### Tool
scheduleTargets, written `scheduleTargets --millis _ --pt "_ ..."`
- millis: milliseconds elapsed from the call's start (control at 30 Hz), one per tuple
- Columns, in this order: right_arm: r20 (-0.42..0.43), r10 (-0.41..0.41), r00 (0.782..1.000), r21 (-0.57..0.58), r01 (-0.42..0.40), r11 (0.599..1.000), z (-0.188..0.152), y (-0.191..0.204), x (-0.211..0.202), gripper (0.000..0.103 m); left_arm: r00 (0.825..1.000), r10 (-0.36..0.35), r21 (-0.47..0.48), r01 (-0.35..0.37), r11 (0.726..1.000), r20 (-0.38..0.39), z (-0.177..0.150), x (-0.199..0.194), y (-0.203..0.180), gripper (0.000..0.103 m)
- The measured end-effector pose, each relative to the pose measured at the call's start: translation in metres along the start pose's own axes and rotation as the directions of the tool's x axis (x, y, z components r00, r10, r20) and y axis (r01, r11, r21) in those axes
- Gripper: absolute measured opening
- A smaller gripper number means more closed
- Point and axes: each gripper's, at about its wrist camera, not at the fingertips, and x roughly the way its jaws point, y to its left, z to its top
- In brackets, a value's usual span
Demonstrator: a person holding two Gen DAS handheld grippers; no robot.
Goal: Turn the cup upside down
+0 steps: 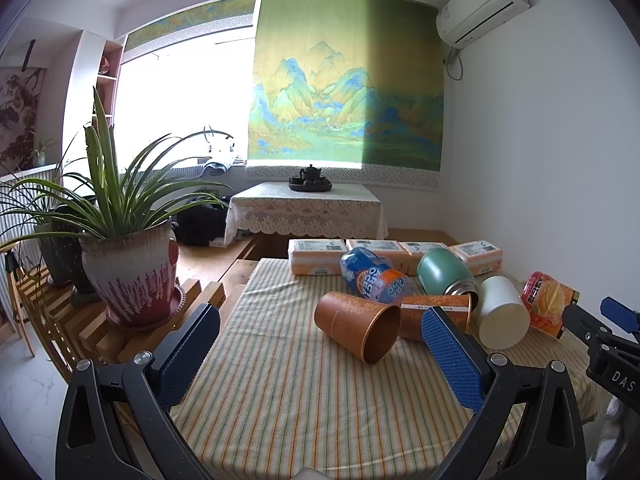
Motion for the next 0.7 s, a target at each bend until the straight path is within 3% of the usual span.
scheduleTargets --millis 700 --pt "-0.014 0.026 1.0 -0.034 -0.027 0.999 0.011 0.015 0.022 0.079 1.0 0.008 -0.001 -0.008 1.0 -0.021 -0.002 0.008 0.009 0.102"
